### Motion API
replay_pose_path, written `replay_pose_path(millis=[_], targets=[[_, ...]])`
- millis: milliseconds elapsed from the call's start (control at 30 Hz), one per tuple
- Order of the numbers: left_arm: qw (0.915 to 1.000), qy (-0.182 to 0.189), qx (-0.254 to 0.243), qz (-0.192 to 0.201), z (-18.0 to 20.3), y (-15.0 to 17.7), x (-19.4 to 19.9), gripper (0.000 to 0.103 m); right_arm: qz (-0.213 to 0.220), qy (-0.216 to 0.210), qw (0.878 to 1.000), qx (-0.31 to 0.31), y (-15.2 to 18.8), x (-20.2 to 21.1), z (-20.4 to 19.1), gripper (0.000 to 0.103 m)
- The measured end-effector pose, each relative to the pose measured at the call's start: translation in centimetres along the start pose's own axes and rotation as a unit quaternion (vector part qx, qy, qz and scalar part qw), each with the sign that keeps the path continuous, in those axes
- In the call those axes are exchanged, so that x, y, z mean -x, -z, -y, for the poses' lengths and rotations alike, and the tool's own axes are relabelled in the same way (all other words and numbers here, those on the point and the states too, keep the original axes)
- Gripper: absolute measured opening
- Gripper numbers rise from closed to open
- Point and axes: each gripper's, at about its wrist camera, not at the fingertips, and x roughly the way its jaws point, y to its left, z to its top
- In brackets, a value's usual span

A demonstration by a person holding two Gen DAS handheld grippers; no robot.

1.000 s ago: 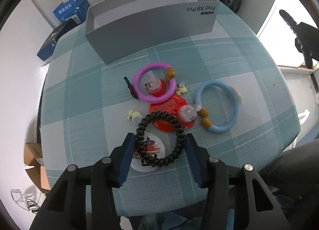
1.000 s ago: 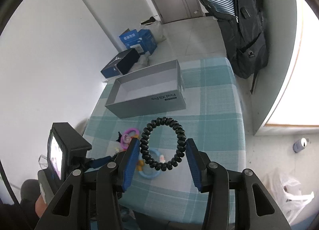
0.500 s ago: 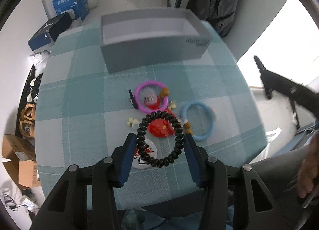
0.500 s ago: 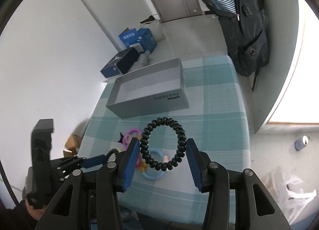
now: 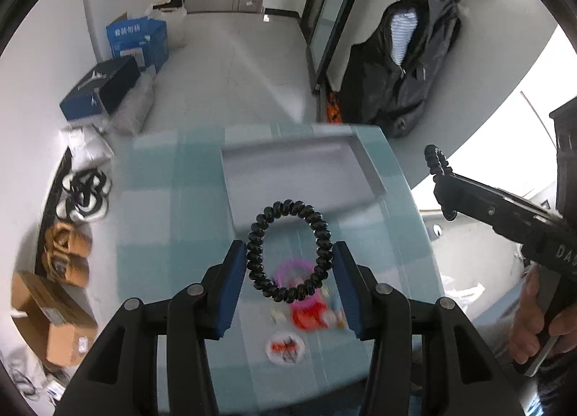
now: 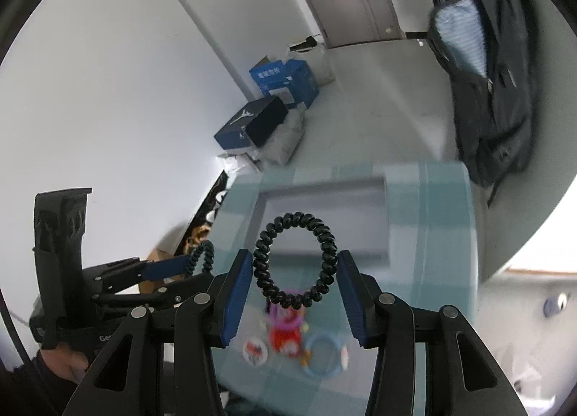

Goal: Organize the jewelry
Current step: 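Carry both black bracelets into the grey box and open both grippers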

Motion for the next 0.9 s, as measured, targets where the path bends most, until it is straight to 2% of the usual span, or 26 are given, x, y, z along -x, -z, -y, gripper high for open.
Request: replay_pose_path(millis=[67,133,267,667,900], targets=[[1.0000,-0.003,-0.003,0.001,-0.2,-1.2,-0.8,0.043,-0.005,-0.014,1.000,-0.004,-2.0,-1.1,0.1,0.047],[1.0000,0.001,0.004,-0.003,-0.4,-1.6,-1.8,0.043,-0.006,-0.007,1.000,0.000,-3.4,-2.3,0.0,0.047],[0.9996,0.015,0.019,-0.013,-1.0,-2.4,-3.5,0.043,-0.025,-0.009,1.000,-0.006,-4.8,-5.6,0.6,0.047],[0.9980,0.035,0.030,-0.043,-1.3,-4.3,-7.4,0.043,-0.080,-0.001,0.996,-0.048,-4.4,-11.6,5.1,0.047],[0.9958,0.059,0.048,-0.052,-1.7,-4.8,-8.5,0.043,-0.082,0.002,0.995,-0.057,-4.7,-12.4,5.7,0.048]])
